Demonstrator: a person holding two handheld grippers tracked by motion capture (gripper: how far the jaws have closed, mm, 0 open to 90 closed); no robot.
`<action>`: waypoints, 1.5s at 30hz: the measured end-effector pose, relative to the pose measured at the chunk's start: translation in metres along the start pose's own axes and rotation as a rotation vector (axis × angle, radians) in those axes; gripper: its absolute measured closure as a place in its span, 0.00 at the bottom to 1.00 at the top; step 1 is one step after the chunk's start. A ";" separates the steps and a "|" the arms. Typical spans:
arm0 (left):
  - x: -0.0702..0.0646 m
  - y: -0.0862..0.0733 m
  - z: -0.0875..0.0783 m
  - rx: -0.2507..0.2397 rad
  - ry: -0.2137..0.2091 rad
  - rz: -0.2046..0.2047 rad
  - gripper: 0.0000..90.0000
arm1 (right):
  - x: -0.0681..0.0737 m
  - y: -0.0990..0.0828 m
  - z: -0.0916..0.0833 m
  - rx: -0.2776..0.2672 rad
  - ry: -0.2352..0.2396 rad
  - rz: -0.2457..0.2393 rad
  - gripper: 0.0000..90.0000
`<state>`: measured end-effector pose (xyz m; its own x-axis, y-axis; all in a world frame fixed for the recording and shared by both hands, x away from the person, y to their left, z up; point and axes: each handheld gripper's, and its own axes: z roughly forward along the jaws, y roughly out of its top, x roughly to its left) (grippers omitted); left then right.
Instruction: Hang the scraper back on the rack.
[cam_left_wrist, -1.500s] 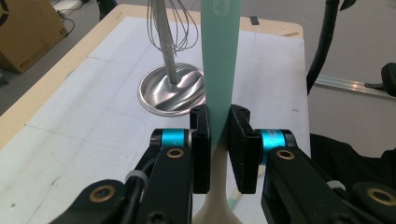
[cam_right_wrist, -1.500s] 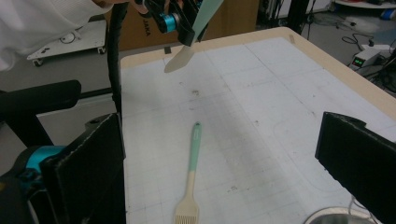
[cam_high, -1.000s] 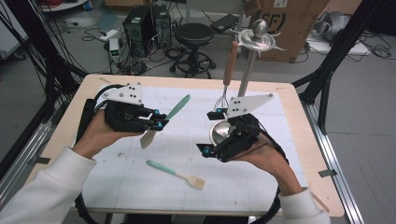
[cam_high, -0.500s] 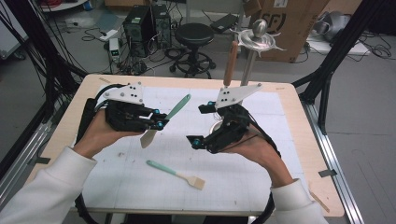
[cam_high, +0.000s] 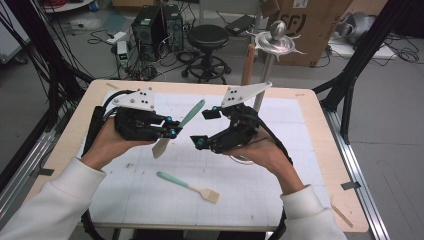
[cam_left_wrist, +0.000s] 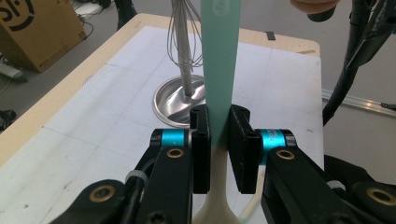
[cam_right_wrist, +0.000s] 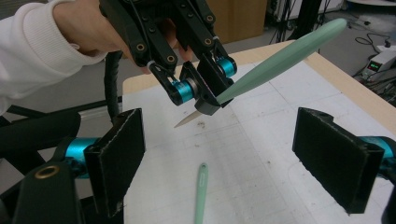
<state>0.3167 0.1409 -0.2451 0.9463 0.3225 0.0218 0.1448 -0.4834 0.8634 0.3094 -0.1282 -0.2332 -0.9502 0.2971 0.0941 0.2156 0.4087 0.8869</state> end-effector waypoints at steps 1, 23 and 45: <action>0.000 0.000 0.000 0.000 0.003 -0.001 0.89 | -0.001 0.001 0.000 -0.001 -0.001 -0.003 0.19; -0.004 0.003 0.006 -0.014 0.019 -0.011 0.89 | -0.005 0.009 0.006 -0.018 -0.124 0.074 0.51; -0.006 0.003 0.013 0.021 0.030 0.005 0.89 | -0.004 0.014 0.012 0.005 -0.111 0.062 0.78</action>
<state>0.3148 0.1269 -0.2492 0.9380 0.3441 0.0412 0.1467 -0.5019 0.8524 0.3189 -0.1130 -0.2264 -0.9041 0.4159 0.0979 0.2749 0.3908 0.8785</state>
